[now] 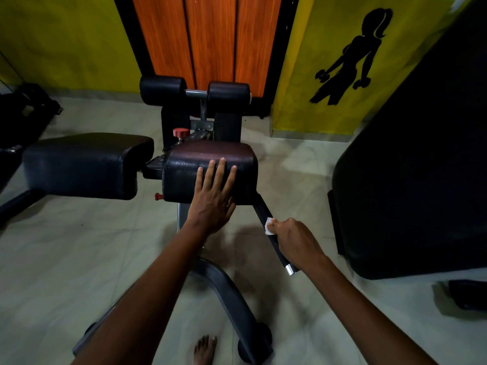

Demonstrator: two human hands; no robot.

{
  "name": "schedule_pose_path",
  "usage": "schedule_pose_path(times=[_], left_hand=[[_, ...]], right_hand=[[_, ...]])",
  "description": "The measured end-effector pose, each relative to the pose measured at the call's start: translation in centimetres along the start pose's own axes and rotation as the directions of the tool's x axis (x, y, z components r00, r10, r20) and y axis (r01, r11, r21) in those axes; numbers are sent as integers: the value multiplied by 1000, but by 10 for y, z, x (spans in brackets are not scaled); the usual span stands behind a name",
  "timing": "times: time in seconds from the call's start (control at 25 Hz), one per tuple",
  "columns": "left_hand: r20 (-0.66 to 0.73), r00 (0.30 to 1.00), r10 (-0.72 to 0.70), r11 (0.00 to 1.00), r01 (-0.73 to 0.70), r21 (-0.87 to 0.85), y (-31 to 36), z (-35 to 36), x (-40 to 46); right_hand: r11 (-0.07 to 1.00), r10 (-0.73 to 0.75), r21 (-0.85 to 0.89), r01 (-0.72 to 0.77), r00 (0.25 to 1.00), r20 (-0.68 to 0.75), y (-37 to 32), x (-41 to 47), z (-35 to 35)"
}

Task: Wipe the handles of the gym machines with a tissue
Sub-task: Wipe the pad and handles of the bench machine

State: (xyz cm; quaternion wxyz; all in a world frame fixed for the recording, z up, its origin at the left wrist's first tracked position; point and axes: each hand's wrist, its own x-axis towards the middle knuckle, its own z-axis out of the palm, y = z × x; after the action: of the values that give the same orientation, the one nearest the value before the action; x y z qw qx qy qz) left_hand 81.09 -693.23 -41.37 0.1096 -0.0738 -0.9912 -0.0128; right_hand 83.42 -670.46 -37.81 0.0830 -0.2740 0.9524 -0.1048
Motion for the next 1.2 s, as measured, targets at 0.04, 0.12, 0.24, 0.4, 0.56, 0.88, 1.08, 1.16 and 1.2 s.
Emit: schedule_pose_path(times=[0.04, 0.12, 0.24, 0.4, 0.56, 0.88, 1.08, 1.16, 1.2], left_hand=[[4, 1000, 0, 1000, 0, 2, 1, -2, 0], [14, 1000, -1, 1000, 1, 1, 1, -6, 1], [56, 998, -10, 1000, 11, -15, 2, -12, 1], [156, 987, -26, 999, 29, -18, 4, -24, 3], [237, 971, -25, 999, 33, -28, 6, -34, 5], [307, 952, 1, 999, 16, -50, 8, -48, 9], [295, 956, -6, 999, 15, -29, 8, -49, 10], [267, 964, -15, 999, 25, -34, 8, -43, 10], [238, 971, -21, 999, 31, -39, 9, -40, 9]], right_hand=[[1000, 1, -5, -1, 1000, -3, -1, -3, -1], [1000, 7, 20, -6, 1000, -14, -1, -9, -1], [999, 0, 43, 1, 1000, -23, -3, -21, -2], [999, 3, 36, -4, 1000, 13, -9, -41, -15], [999, 32, 8, -32, 999, 41, -12, -57, -21], [955, 230, 150, -257, 957, 177, -8, -47, -41], [883, 333, 335, -328, 942, 45, 0, 14, -38], [870, 346, 365, -331, 938, 26, 1, 37, -31], [856, 364, 382, -348, 931, 32, 3, 46, -27]])
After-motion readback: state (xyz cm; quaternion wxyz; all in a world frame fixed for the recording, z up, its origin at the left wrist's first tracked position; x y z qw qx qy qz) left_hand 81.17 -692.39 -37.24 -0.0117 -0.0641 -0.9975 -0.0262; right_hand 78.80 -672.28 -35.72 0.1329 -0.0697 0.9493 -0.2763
